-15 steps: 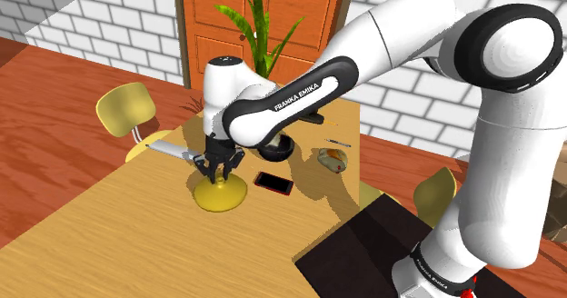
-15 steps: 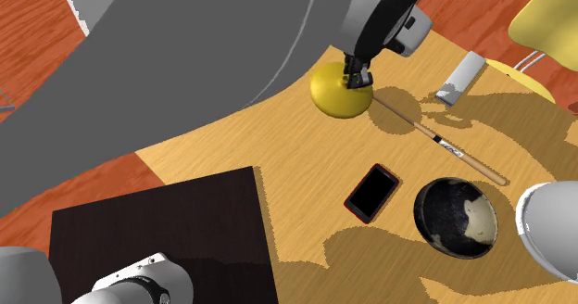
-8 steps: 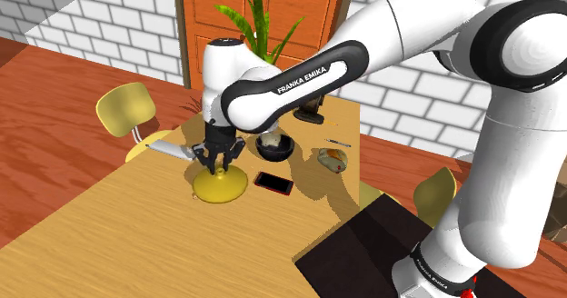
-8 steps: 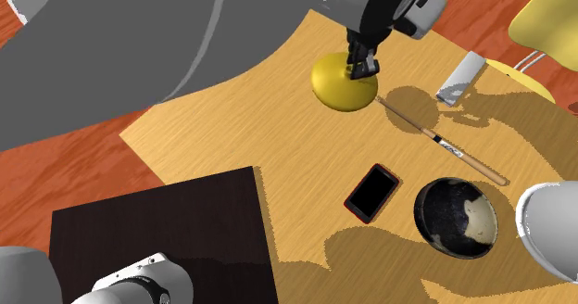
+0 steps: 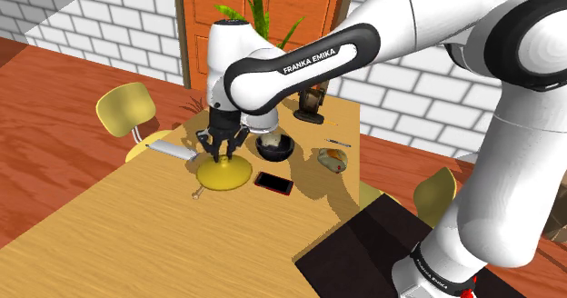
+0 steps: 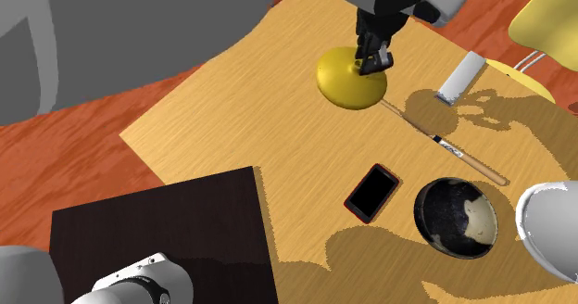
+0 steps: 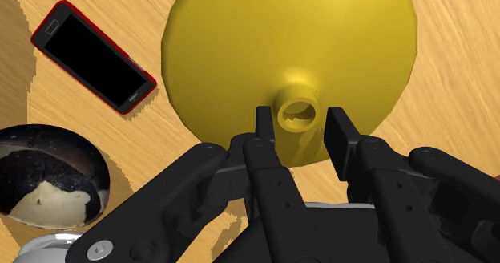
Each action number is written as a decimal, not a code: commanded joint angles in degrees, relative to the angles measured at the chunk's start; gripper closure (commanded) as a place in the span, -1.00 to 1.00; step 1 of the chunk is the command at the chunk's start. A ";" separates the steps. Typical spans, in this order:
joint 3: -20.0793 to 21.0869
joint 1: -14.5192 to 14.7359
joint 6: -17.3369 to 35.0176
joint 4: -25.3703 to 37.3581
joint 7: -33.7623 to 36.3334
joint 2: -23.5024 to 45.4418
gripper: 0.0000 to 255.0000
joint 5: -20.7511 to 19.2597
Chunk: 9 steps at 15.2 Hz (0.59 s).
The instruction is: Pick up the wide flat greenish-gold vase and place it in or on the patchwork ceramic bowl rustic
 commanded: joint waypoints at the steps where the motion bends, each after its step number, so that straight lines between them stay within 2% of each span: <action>1: -0.67 -1.56 -0.58 0.22 -2.65 -0.52 1.00 0.68; 9: -4.14 -8.21 -2.05 1.15 -13.89 -1.53 1.00 2.88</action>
